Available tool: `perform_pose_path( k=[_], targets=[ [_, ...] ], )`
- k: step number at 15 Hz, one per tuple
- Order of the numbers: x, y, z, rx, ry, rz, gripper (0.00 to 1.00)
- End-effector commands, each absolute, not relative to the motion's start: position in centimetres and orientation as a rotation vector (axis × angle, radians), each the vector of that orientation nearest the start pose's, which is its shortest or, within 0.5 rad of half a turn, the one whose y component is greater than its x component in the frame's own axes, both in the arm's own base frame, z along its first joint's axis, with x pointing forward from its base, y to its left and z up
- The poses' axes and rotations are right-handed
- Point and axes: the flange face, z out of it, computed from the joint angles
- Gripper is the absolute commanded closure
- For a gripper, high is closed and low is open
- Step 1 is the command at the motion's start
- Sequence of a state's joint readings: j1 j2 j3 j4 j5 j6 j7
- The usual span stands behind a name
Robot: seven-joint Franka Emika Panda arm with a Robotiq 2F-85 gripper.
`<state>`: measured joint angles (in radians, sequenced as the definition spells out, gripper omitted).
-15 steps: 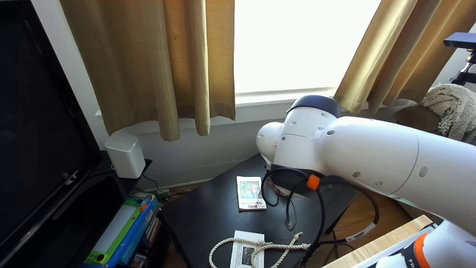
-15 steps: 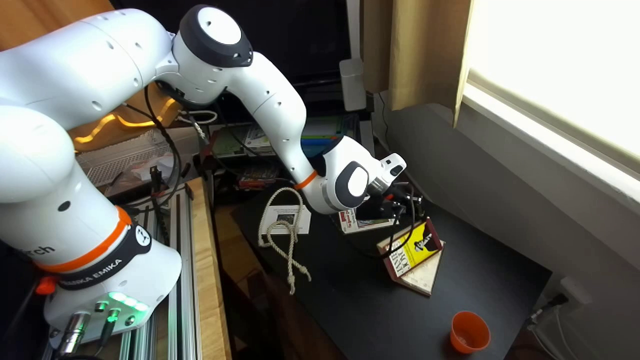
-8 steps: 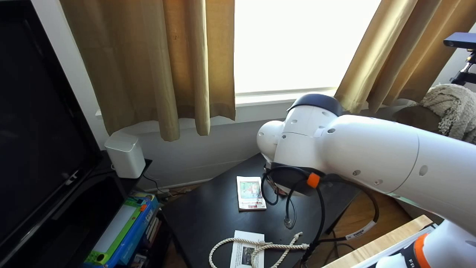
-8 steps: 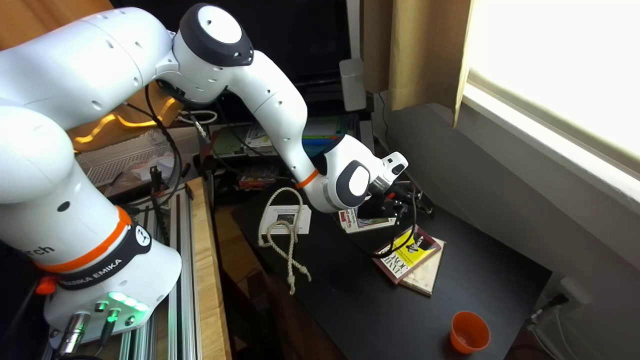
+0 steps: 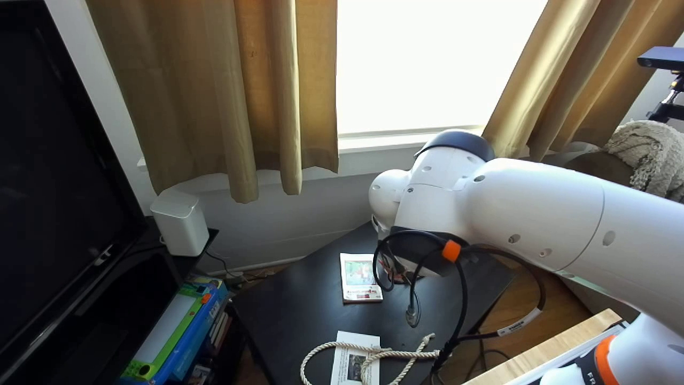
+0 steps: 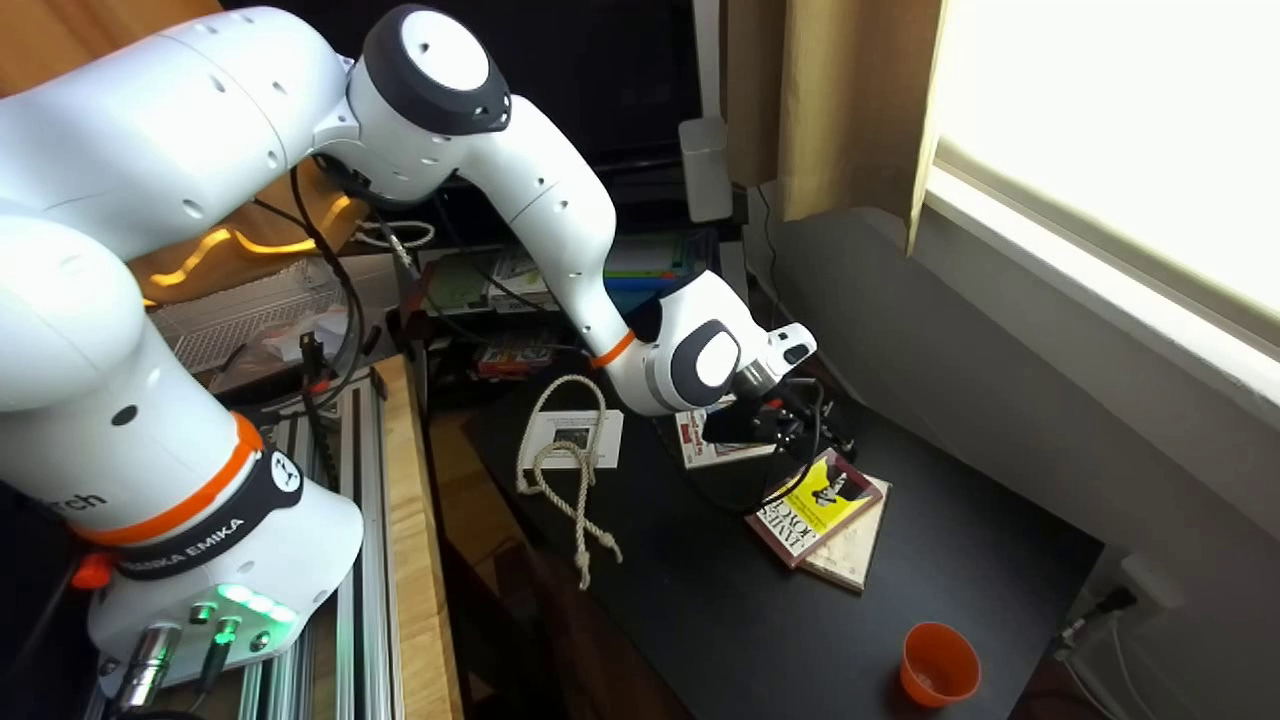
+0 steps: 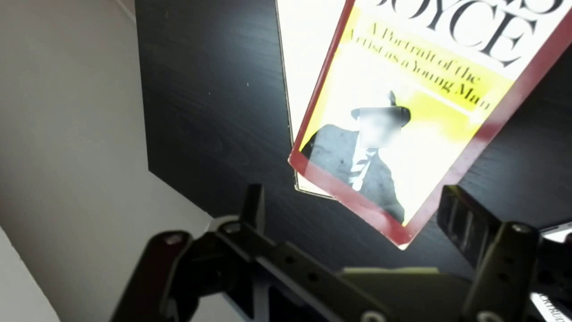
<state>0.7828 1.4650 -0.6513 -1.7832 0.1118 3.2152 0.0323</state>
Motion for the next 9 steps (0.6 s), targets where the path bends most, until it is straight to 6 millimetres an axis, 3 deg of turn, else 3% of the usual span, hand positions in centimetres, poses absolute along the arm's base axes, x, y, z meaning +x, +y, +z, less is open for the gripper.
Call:
perform_pose_path(
  k=[1, 9],
  targets=[
    [57.0, 5.3, -8.8, 2.495, 0.666, 0.251, 0.00],
    [55.9, 5.4, -11.3, 2.598, 0.601, 0.026, 0.00]
  ],
)
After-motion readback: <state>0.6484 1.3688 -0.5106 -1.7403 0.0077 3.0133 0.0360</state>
